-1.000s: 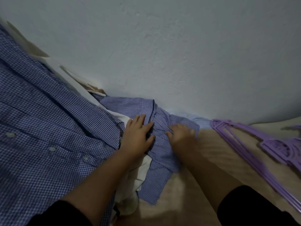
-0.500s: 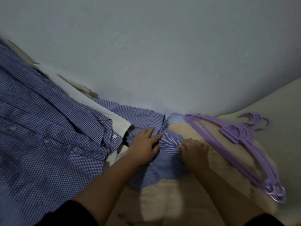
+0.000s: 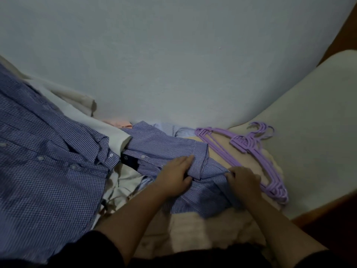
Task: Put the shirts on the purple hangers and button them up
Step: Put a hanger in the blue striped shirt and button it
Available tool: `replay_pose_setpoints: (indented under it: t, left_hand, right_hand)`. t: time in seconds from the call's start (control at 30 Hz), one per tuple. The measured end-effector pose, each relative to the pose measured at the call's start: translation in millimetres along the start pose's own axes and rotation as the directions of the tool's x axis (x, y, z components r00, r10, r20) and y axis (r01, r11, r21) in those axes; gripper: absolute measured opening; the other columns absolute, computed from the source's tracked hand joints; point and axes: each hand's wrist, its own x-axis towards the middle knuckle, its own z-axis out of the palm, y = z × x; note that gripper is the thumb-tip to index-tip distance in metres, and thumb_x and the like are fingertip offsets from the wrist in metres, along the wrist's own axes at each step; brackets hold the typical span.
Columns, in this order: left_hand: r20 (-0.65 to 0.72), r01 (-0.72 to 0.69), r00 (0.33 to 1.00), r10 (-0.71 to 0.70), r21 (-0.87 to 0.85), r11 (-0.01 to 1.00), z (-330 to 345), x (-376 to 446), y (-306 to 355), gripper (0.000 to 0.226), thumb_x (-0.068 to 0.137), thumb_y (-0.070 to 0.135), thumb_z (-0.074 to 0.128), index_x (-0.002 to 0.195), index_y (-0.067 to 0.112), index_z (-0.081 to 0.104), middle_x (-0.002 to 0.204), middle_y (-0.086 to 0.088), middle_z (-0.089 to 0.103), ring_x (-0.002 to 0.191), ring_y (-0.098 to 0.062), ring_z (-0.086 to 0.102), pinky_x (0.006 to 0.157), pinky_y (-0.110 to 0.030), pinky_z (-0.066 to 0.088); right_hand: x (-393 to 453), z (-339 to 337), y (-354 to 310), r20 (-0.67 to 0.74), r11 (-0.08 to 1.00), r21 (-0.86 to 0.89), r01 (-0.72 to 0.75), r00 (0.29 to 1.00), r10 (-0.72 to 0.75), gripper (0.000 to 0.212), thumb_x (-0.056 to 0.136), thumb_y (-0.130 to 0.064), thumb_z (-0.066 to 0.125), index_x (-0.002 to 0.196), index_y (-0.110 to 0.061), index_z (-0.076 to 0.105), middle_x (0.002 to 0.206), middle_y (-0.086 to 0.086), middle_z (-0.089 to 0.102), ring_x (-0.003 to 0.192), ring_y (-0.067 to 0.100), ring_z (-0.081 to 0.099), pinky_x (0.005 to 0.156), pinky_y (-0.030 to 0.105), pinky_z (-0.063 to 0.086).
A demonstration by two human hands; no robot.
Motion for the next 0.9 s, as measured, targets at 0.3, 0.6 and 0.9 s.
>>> replay_pose_setpoints:
  t: [0.3, 0.6, 0.9]
  left_hand:
    - [-0.152, 0.146, 0.98, -0.127, 0.119, 0.982, -38, -9, -71, 0.073, 0.091, 0.037, 0.059, 0.151, 0.015, 0.024, 0.155, -0.008, 0.03, 0.142, -0.027, 0.024, 0.115, -0.038, 0.02]
    - [-0.212, 0.154, 0.966, -0.147, 0.021, 0.988, -41, -6, -103, 0.074, 0.087, 0.037, 0.055, 0.152, 0.018, 0.023, 0.154, -0.007, 0.033, 0.14, -0.027, 0.031, 0.116, -0.04, 0.024]
    - [-0.194, 0.128, 0.974, -0.113, 0.069, 0.989, -40, -13, -103, 0.082, 0.081, 0.061, 0.037, 0.152, 0.023, 0.02, 0.154, -0.002, 0.032, 0.142, -0.023, 0.028, 0.119, -0.043, 0.015]
  right_hand:
    - [23, 12, -74, -0.034, 0.935, 0.266, 0.235, 0.972, -0.234, 0.05, 0.076, -0.046, 0.044, 0.111, -0.017, 0.066, 0.113, 0.003, 0.061, 0.108, 0.027, 0.052, 0.091, 0.038, 0.034]
    - [65, 35, -153, 0.244, 0.937, 0.131, 0.323, 0.906, -0.347, 0.092, 0.087, -0.053, 0.056, 0.151, -0.026, -0.004, 0.159, -0.001, 0.01, 0.146, 0.016, 0.003, 0.114, 0.049, -0.002]
    - [59, 32, -124, 0.388, 0.963, 0.091, 0.255, 0.881, -0.27, 0.025, 0.096, -0.036, 0.044, 0.08, -0.033, 0.063, 0.095, -0.012, 0.061, 0.113, 0.013, 0.052, 0.113, 0.051, -0.01]
